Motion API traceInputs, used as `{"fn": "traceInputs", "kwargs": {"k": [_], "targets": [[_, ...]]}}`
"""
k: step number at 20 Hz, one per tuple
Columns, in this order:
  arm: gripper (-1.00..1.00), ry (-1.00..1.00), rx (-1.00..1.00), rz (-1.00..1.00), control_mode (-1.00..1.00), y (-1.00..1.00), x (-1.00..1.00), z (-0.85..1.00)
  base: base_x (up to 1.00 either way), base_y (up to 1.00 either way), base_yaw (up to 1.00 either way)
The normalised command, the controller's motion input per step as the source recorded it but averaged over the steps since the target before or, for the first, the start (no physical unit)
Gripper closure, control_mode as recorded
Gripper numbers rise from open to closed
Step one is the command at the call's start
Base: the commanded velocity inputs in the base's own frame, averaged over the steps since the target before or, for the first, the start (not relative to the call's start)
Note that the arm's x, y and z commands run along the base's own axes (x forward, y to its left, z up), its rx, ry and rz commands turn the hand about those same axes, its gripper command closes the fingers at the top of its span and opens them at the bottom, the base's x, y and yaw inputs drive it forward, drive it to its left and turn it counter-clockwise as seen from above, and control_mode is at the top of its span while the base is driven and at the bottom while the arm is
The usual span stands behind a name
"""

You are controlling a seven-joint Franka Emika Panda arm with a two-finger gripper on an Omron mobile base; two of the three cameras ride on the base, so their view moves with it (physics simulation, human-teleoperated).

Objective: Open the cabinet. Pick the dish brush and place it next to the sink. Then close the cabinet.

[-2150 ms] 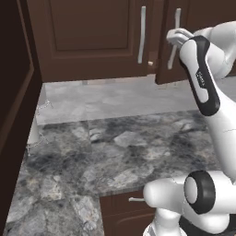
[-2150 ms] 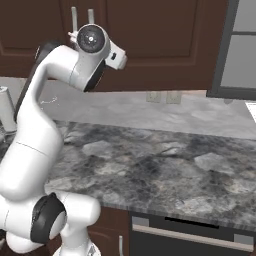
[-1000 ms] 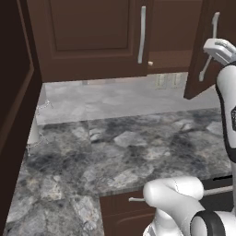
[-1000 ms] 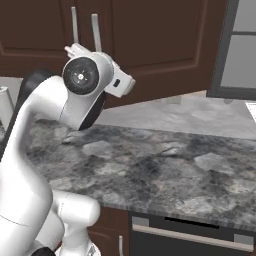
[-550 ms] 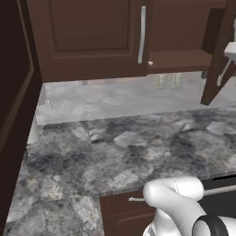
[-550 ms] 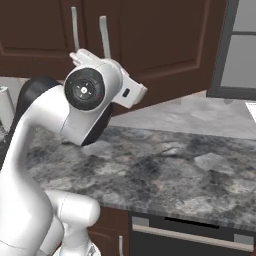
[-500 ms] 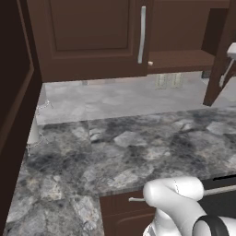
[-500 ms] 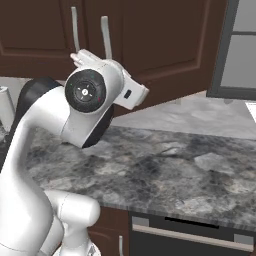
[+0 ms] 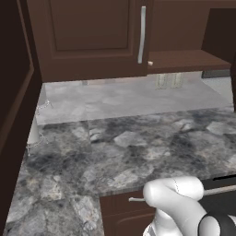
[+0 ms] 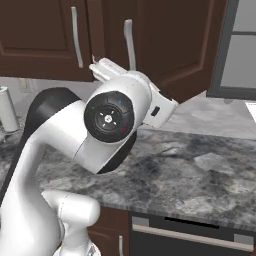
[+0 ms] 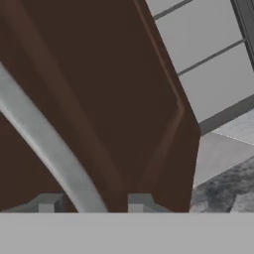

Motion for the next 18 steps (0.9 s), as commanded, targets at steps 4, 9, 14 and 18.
{"fn": "traceInputs", "kwargs": {"k": [4, 9, 14, 18], "targets": [[-1.0, 0.0, 0.01, -0.05, -1.0, -0.49, -0.17, 0.0, 0.0, 0.0, 0.0], [-1.0, 0.0, 0.0, 0.0, -1.0, 0.0, 0.0, -0.01, 0.0, 0.0, 0.0], [-1.0, -0.03, 0.0, 0.0, -1.0, 0.08, -0.26, -0.34, 0.0, 0.0, 0.0], [-1.0, -0.13, 0.0, 0.0, -1.0, 0.06, -0.47, -0.39, 0.0, 0.0, 0.0]]}}
